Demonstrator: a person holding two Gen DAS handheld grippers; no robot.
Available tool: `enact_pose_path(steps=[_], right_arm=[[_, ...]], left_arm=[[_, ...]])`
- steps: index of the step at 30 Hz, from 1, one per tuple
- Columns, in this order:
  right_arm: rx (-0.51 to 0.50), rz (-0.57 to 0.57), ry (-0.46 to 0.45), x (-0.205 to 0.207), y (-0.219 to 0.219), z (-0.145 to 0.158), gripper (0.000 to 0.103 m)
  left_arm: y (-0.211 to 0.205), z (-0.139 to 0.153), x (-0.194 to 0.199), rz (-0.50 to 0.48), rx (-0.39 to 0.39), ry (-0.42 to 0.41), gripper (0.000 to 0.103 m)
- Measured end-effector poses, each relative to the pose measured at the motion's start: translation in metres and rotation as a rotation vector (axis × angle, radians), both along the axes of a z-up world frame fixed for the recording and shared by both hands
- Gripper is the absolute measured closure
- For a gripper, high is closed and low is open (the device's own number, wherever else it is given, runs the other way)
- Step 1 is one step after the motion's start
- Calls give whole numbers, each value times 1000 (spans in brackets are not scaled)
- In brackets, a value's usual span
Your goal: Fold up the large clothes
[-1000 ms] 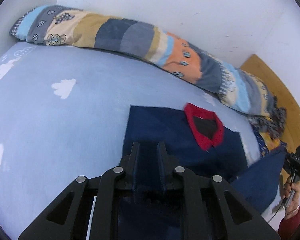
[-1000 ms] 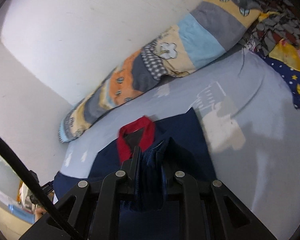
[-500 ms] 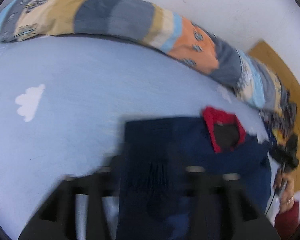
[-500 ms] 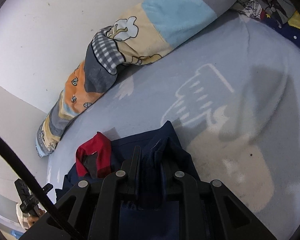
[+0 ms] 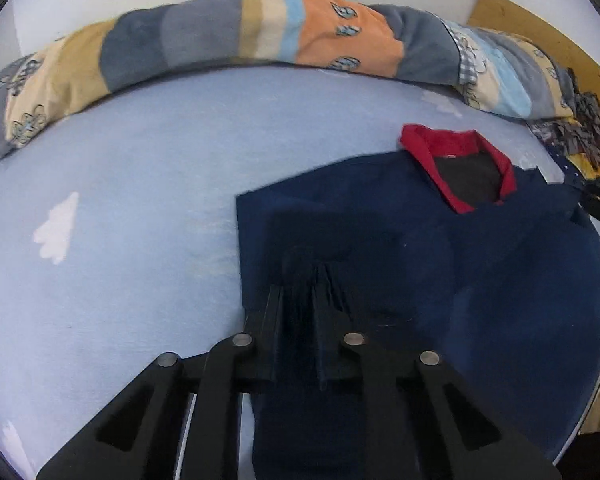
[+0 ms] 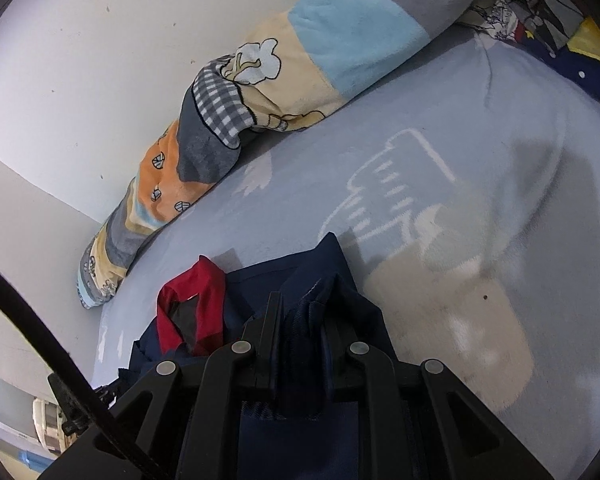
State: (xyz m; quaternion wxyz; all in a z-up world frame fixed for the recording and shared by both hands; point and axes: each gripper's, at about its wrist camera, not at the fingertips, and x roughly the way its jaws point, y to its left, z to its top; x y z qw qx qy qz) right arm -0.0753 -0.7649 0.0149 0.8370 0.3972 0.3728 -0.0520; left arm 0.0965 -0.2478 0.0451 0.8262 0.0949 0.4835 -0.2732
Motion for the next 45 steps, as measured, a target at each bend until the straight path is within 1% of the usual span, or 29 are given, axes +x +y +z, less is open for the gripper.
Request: enact_pose_path(steps=[7, 9, 11, 14, 16, 17, 18, 19, 21, 22, 23, 24, 25, 26, 27, 28, 29, 31, 32, 33, 34, 35, 37, 38, 40, 41, 42, 43, 45], right_arm=[[-32, 17, -51, -7, 2, 22, 86], [-52, 16, -61, -2, 2, 30, 86], [-64, 14, -62, 8, 0, 34, 86], [-71, -4, -33, 28, -4, 28, 86], [-73, -26, 7, 40, -8, 16, 85], [-40, -55, 50, 47, -13, 1, 85], [22, -77, 79, 51, -20, -15, 82], [98, -98, 86, 51, -27, -30, 75], [235, -145, 42, 44, -41, -48, 73], [297, -164, 7, 39, -47, -51, 66], [315, -169, -6, 34, -50, -49, 56], [309, -172, -18, 31, -53, -44, 50], [292, -177, -36, 26, -56, -36, 38], [256, -192, -61, 18, -62, -23, 34], [233, -205, -76, 12, -65, -14, 30], [214, -209, -96, 6, -68, -5, 30], [180, -189, -116, 2, -70, 7, 30], [81, -133, -78, 5, -61, 21, 30], [9, -83, -56, 9, -51, 27, 36], [-86, -14, -30, 15, -36, 33, 40], [-162, 36, -2, 21, -24, 36, 46], [-213, 68, 17, 26, -15, 37, 46], [-256, 119, 29, 27, -6, 37, 46], [-284, 117, 27, 25, -7, 38, 46], [-305, 168, 9, 21, -5, 36, 46], [-305, 222, 25, 24, -2, 31, 46], [-321, 251, 42, 24, 1, 28, 46], [-367, 281, 56, 25, 8, 25, 46], [-417, 308, 76, 34, 14, 19, 46]], left_arm=[[4, 40, -5, 15, -30, -124, 91], [2, 50, 4, 40, -48, -138, 91], [2, 56, 23, 77, -63, -143, 91], [1, 47, 53, 140, -65, -124, 91], [-1, 29, 72, 175, -66, -84, 91], [-3, 18, 79, 193, -62, -63, 91], [-6, 4, 86, 207, -51, -39, 91], [-10, -7, 89, 216, -31, -29, 91], [-11, -24, 93, 236, -12, -17, 87], [-9, -26, 93, 241, -37, -13, 87], [-5, -25, 92, 247, -54, -15, 83], [0, -22, 93, 256, -70, -12, 69], [5, -18, 93, 263, -80, -14, 61], [10, -13, 92, 268, -95, -27, 55], [15, -7, 89, 272, -109, -47, 54], [21, 2, 86, 277, -117, -64, 54], [25, 8, 84, 281, -129, -74, 53], [33, 23, 75, 282, -160, -103, 53], [34, 30, 67, 268, -174, -123, 50], [33, 35, 58, 253, -173, -136, 44], [31, 37, 52, 242, -165, -144, 43], [27, 40, 41, 219, -166, -155, 43], [20, 41, 14, 155, -166, -159, 42], [15, 39, 1, 116, -159, -160, 42], [5, 31, -23, 55, -148, -151, 41], [0, 26, -33, 29, -142, -139, 41], [-4, 21, -41, 1, -139, -127, 41], [-8, 14, -52, -23, -138, -119, 41], [-16, 4, -64, -49, -128, -105, 39]])
